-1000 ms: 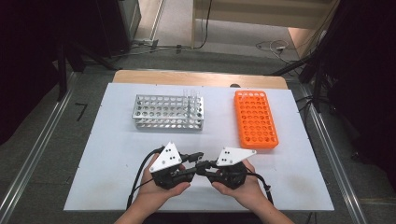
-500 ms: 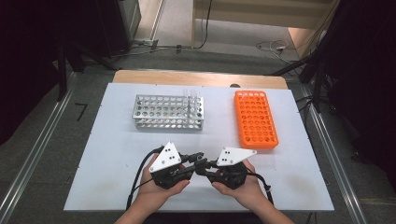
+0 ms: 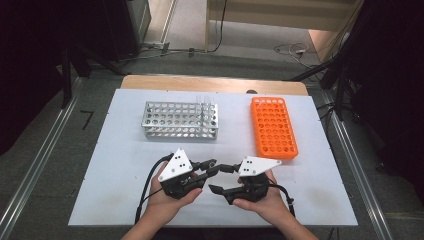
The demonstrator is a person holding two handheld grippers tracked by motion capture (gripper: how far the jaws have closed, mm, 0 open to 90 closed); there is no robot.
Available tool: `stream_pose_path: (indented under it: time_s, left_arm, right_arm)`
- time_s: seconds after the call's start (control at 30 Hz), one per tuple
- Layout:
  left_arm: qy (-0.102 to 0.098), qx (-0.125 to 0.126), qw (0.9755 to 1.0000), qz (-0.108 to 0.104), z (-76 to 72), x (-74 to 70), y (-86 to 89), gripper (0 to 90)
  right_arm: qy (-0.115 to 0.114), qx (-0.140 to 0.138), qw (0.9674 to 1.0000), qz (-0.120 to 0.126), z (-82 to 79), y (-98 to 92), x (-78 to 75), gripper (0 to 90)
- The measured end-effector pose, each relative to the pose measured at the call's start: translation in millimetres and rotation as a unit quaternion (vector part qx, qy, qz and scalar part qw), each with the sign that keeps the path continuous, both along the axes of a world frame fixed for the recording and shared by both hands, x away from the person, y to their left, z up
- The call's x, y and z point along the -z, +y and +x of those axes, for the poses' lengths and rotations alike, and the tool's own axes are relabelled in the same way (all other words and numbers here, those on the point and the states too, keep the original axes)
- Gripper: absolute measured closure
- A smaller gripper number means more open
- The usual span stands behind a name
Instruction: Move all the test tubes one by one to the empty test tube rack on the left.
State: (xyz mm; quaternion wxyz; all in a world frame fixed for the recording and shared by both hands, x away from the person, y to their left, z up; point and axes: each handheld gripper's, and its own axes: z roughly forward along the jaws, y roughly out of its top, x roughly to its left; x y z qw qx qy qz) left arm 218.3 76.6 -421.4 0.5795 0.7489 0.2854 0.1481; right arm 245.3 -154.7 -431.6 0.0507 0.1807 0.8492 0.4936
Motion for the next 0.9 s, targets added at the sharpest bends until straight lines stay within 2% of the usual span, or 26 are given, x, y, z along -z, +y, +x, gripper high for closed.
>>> stream_pose_path:
  time_s: [0.13,0.23,0.6,0.9]
  left_arm:
    - [0.002,-0.006,1.0,-0.006,4.0,-1.4,4.3,75.9]
    - [0.003,-0.01,0.9999,-0.01,7.4,-2.6,8.5,75.9]
    - [-0.006,-0.038,0.9992,-0.006,21.4,-9.1,20.9,75.9]
    - [-0.004,-0.062,0.9981,-0.006,38.3,-12.1,32.1,76.0]
  right_arm:
    - [-0.006,0.015,0.9999,-0.003,2.6,-12.3,-1.6,10.0]
    - [-0.002,0.024,0.9997,0.001,5.6,-23.1,-1.0,0.6]
    - [-0.013,0.071,0.9973,0.012,9.0,-66.4,-2.4,0.0]
    - [-0.016,0.106,0.9942,0.015,9.9,-99.3,-2.2,0.0]
